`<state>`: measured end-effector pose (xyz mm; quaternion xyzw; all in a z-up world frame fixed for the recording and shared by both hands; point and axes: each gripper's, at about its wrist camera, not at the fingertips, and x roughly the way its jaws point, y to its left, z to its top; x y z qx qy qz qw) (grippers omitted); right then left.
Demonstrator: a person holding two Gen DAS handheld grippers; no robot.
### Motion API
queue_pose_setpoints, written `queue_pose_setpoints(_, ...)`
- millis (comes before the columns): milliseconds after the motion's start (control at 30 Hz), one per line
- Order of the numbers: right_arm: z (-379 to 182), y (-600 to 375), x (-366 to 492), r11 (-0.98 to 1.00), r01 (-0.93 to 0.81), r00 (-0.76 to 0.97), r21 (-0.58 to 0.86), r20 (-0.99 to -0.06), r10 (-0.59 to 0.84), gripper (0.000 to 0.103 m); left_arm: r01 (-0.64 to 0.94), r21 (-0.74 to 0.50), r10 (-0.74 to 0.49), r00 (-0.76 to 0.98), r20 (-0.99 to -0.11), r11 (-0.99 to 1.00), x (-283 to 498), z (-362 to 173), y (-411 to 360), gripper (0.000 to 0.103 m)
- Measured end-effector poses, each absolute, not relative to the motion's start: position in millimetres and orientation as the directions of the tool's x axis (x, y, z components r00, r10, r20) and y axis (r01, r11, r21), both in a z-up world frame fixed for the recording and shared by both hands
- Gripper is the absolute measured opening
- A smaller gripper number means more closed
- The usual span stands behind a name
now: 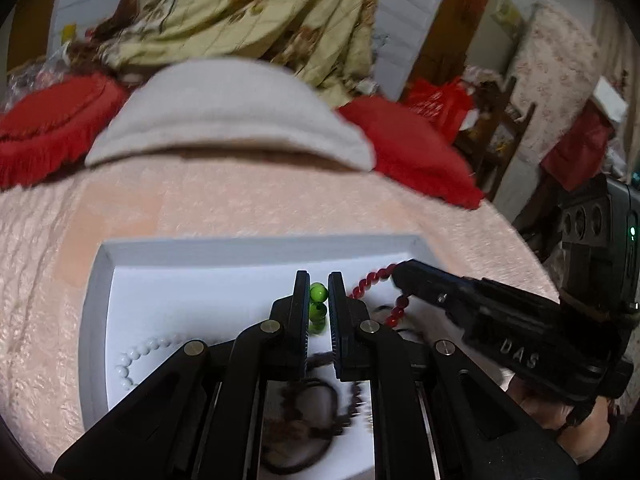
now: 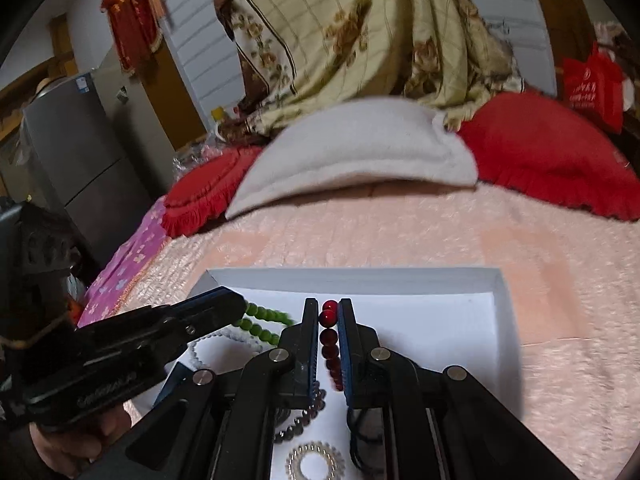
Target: Organize jewelry
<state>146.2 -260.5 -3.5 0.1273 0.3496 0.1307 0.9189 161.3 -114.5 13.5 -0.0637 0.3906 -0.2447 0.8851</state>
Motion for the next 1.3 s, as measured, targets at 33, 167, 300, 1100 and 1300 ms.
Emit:
queue_pose_setpoints(33,-10.7,-262.0,152.1,0.931,-0.135,0.709,0.339,-0.624,0.329,0.009,0.371,-0.301,-0.471,0.568,-0.675,0.879,164.2,8.6,-112.7,0.007)
queue_pose_setpoints(167,-34.1,-274.7,163.6,0.938,-0.055,0.673,0.343,-0.681,0.289,0.009,0.327,-0.276,-0.419,0.549,-0.723,0.904,169.1,-7.1,-109.0,0.007)
queue_pose_setpoints(300,-35.7,-285.4,165.6,0.947,-0.031,0.671,0.321,-0.695,0.257,0.009,0.32,-0.252,-0.397,0.554,-0.732,0.913,168.7,-10.5,-109.9,0.007)
queue_pose_setpoints(1100,-21.2,-287.9,84.3,0.955,-0.013,0.717,0.297,-0.663,0.216,0.046,0.232,-0.211,-0.313,0.672,-0.672,0.95,77.1,8.0,-50.1,0.065)
queue_pose_setpoints(1300,-22.1,-282.7,27.8,0.952,-0.04,0.71,0.305,-0.662,0.241,0.046,0.25,-0.148,-0.283,0.687,-0.67,0.957,26.9,-0.2,-41.8,0.066)
